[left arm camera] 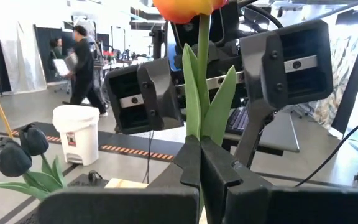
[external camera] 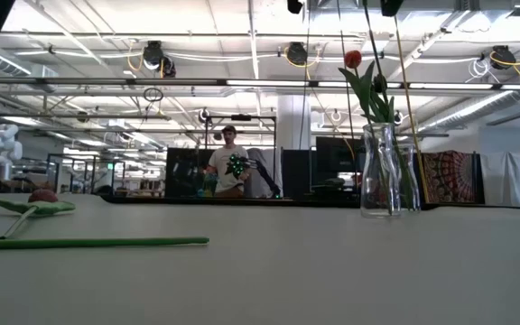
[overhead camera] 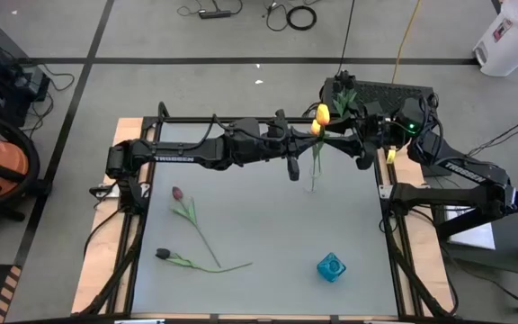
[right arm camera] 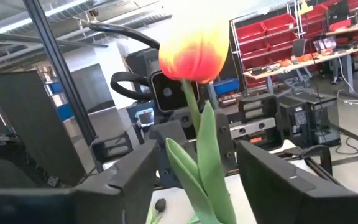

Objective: Sort flowers into vase by color
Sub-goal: Put the yellow tulip into the bottom transparent vase

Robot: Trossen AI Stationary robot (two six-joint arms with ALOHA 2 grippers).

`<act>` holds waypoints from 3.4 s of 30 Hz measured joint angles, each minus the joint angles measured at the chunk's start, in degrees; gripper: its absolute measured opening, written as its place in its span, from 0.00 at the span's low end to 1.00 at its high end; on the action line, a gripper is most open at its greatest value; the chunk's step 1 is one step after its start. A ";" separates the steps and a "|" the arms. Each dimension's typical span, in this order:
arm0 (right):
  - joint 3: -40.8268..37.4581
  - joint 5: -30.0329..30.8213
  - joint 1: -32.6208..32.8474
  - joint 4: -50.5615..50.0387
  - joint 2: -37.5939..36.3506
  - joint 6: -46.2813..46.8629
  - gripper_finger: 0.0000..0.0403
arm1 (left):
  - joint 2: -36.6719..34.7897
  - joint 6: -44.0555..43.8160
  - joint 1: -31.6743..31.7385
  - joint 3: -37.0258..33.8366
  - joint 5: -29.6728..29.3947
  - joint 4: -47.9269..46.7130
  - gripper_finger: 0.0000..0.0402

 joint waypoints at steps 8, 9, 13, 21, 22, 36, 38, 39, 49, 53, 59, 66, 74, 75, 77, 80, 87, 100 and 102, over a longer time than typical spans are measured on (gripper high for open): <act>0.00 0.10 0.77 0.33 1.41 1.15 0.43 | 0.00 -0.02 0.00 0.00 0.76 0.00 0.00; 0.00 0.11 1.10 0.39 1.72 1.04 0.42 | 0.00 -0.02 0.00 0.00 0.79 0.00 0.00; 0.00 0.06 1.88 1.91 2.71 0.81 0.40 | 0.00 0.01 0.00 0.00 0.75 0.00 0.00; 0.00 0.08 1.92 3.85 2.84 0.68 0.36 | 0.00 0.01 -0.04 0.00 0.72 -0.19 0.00; 0.00 0.08 1.92 3.80 2.84 0.68 0.35 | 0.00 0.01 -0.04 0.00 0.72 -0.21 0.00; 0.00 0.48 1.87 3.82 2.82 -1.56 0.03 | -0.07 -0.04 -0.22 0.02 0.74 -0.42 0.02; -0.04 0.61 1.88 3.74 2.50 -2.15 0.02 | -0.07 -0.02 -0.43 0.04 0.74 -0.35 0.04; -0.04 0.60 1.90 3.78 2.46 -2.16 0.02 | -0.07 -0.03 -0.48 0.04 0.73 -0.33 0.06; -0.04 1.69 1.84 3.06 -0.36 -3.34 0.00 | -1.49 0.23 -1.42 0.04 -6.23 -3.23 0.22; -0.04 5.35 1.74 0.51 -3.29 -5.64 0.00 | -3.85 0.79 -1.38 0.07 -10.96 -8.54 0.25; -0.04 14.66 1.74 -9.52 -9.40 -10.25 0.00 | -7.49 3.39 -1.14 0.04 -16.48 -17.47 0.26; -0.09 24.66 1.72 -17.49 -16.65 -17.11 0.00 | -10.04 3.31 -0.06 0.04 -20.55 -24.62 0.26; -6.03 25.23 1.76 -13.26 -20.46 -13.79 0.00 | -10.27 3.11 2.16 0.00 -20.55 -25.56 0.25; -7.27 24.83 1.74 -10.83 -20.46 -12.98 0.00 | -10.27 3.11 2.13 0.00 -20.52 -25.43 0.25; -9.67 23.94 1.74 -5.00 -20.11 -12.28 0.00 | -10.29 3.09 2.05 0.00 -20.51 -25.41 0.25; -11.71 23.81 1.77 1.31 -19.17 -12.07 0.00 | -10.27 3.09 2.01 0.00 -20.48 -25.54 0.25; -12.69 22.63 1.76 2.65 -15.78 -12.46 0.00 | -10.27 1.61 2.00 0.00 -20.46 -25.55 0.25; -12.70 19.12 1.77 8.51 -8.14 -13.04 0.00 | -10.27 1.63 2.01 0.00 -20.33 -25.80 0.25; -12.70 18.56 1.74 10.01 -7.54 -13.07 0.00 | -10.27 1.64 2.01 0.00 -20.33 -25.97 0.25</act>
